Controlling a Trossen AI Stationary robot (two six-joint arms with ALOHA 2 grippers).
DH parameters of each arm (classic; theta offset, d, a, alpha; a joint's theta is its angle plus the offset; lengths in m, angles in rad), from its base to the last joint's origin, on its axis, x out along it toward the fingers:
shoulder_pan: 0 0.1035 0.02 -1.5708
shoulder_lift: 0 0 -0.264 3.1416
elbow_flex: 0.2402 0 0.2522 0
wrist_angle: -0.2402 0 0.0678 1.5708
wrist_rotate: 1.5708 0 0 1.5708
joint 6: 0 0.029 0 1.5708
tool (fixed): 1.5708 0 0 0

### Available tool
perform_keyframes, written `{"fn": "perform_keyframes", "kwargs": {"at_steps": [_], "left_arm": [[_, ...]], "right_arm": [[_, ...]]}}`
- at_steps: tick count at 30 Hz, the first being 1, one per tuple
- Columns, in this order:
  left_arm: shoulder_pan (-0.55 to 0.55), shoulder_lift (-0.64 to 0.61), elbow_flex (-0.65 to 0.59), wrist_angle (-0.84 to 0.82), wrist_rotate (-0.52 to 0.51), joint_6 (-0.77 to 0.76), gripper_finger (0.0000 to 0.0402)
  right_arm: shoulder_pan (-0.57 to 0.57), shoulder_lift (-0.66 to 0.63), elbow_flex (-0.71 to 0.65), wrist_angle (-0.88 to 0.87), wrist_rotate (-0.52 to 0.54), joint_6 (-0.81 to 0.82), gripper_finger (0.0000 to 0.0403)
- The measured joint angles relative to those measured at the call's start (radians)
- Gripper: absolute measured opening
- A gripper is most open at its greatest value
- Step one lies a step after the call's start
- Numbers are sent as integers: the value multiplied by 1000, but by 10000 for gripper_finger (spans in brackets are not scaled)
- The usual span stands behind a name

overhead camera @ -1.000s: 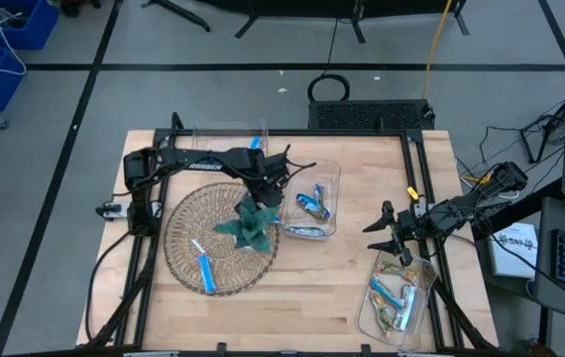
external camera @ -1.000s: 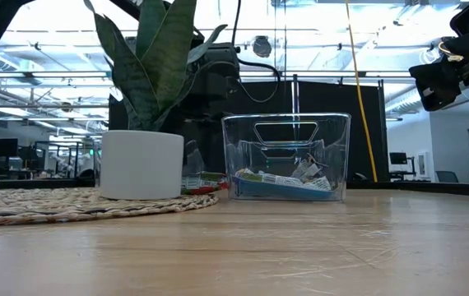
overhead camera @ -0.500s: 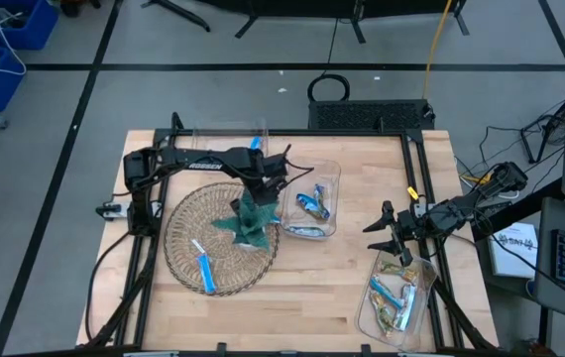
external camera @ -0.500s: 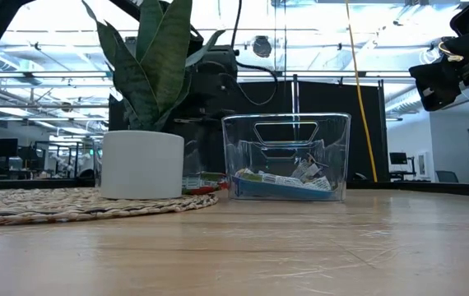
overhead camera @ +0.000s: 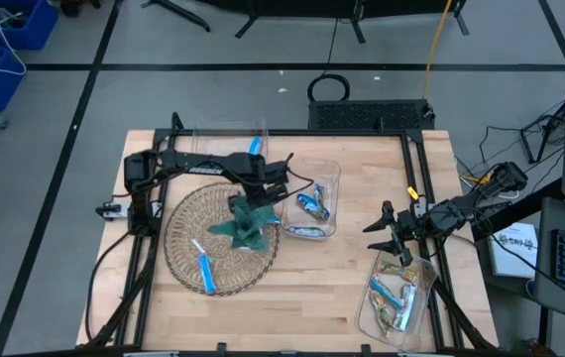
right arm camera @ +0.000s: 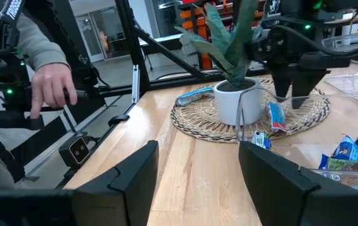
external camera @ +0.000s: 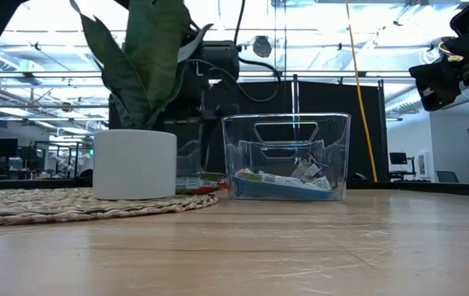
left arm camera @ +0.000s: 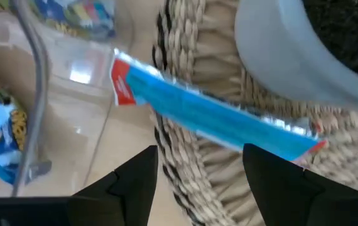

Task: Pick and place Granola Bars by type
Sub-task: Put the red granola bar into the top transparent bin

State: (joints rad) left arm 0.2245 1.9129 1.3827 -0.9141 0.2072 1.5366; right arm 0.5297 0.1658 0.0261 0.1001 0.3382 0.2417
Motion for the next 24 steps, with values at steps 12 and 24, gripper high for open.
{"fn": "perform_keyframes", "kwargs": {"at_steps": [12, 24], "left_arm": [[-66, 0, 0, 169, -47, -685, 237], [-32, 1, 0, 48, 7, -809, 237]], "right_arm": [[0, 0, 0, 0, 0, 0, 215], [0, 0, 0, 0, 0, 0, 215]]}}
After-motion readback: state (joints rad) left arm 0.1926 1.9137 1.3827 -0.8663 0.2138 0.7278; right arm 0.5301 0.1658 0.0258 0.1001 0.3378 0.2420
